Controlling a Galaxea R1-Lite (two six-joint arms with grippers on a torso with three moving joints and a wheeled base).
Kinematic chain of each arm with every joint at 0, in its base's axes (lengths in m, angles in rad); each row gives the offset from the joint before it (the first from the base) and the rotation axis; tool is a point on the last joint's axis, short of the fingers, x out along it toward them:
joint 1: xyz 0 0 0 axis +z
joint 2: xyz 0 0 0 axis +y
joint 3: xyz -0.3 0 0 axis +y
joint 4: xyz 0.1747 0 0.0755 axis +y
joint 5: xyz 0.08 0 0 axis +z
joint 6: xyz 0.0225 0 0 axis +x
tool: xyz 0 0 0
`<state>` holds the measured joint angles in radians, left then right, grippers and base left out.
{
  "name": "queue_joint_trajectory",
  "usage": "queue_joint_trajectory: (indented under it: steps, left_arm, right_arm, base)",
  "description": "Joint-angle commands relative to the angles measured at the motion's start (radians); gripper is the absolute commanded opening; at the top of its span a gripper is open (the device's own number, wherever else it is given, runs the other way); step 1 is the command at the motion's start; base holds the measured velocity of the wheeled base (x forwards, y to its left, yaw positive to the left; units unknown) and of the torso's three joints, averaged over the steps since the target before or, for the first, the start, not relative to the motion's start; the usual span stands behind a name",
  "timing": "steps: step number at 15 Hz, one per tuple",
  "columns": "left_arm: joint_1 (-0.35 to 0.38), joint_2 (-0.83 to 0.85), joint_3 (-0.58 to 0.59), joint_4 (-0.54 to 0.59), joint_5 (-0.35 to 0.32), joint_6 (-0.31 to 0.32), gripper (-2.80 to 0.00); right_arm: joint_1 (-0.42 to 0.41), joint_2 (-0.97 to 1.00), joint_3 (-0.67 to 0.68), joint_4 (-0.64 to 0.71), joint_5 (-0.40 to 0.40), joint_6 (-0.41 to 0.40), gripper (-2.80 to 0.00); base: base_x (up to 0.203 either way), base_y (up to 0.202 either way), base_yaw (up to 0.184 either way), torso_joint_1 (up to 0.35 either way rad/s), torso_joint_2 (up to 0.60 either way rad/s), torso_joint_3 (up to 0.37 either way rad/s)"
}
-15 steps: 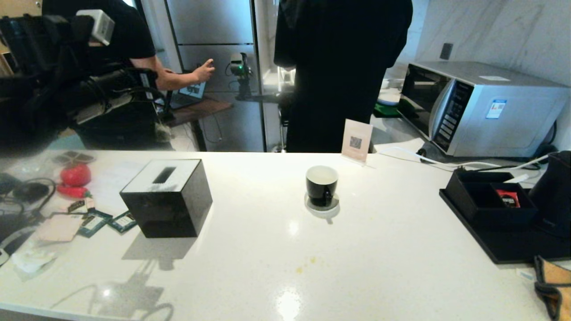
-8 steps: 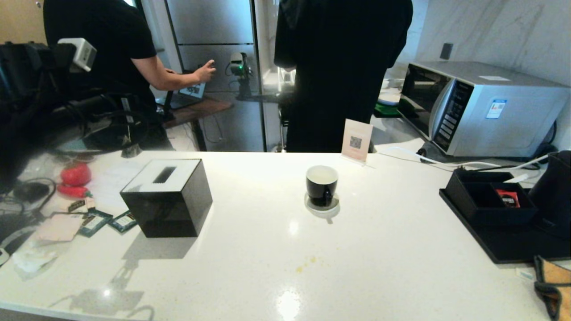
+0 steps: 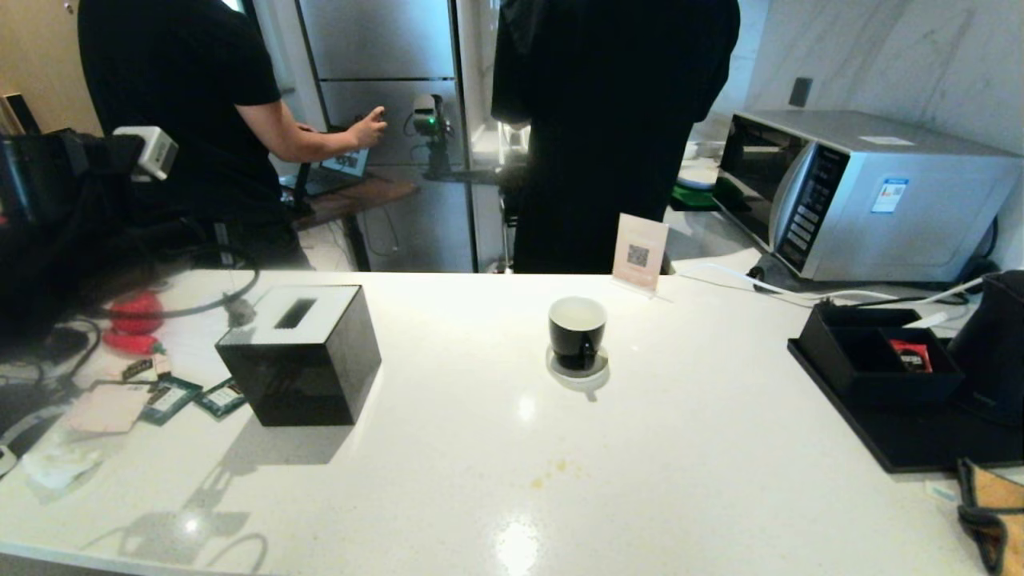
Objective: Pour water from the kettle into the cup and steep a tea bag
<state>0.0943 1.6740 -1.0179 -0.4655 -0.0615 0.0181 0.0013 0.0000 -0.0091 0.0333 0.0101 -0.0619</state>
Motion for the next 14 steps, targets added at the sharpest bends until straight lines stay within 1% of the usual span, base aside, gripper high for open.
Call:
queue_joint_trajectory:
  steps: [1,9,11,14]
  left_arm:
    - [0.001,0.025,0.009,-0.003,0.000,0.000,-2.80]
    - [-0.001,0.087,-0.002,-0.007,-0.001,0.002,-2.80]
    - [-0.001,0.114,-0.004,-0.048,-0.001,-0.001,-2.80]
    - [-0.001,0.168,-0.038,-0.117,-0.001,-0.004,-2.80]
  right_arm:
    - [0.000,0.001,0.000,0.000,0.001,-0.001,-2.80]
    - [0.000,0.000,0.000,0.000,0.001,-0.001,-2.80]
    - [0.000,0.000,0.000,0.000,0.001,-0.001,-2.80]
    - [0.000,0.000,0.000,0.000,0.001,-0.001,-2.80]
  base:
    - [0.000,0.000,0.000,0.000,0.00,0.000]
    - [0.000,0.000,0.000,0.000,0.00,0.000]
    - [0.000,0.000,0.000,0.000,0.00,0.000]
    - [0.000,0.000,0.000,0.000,0.00,0.000]
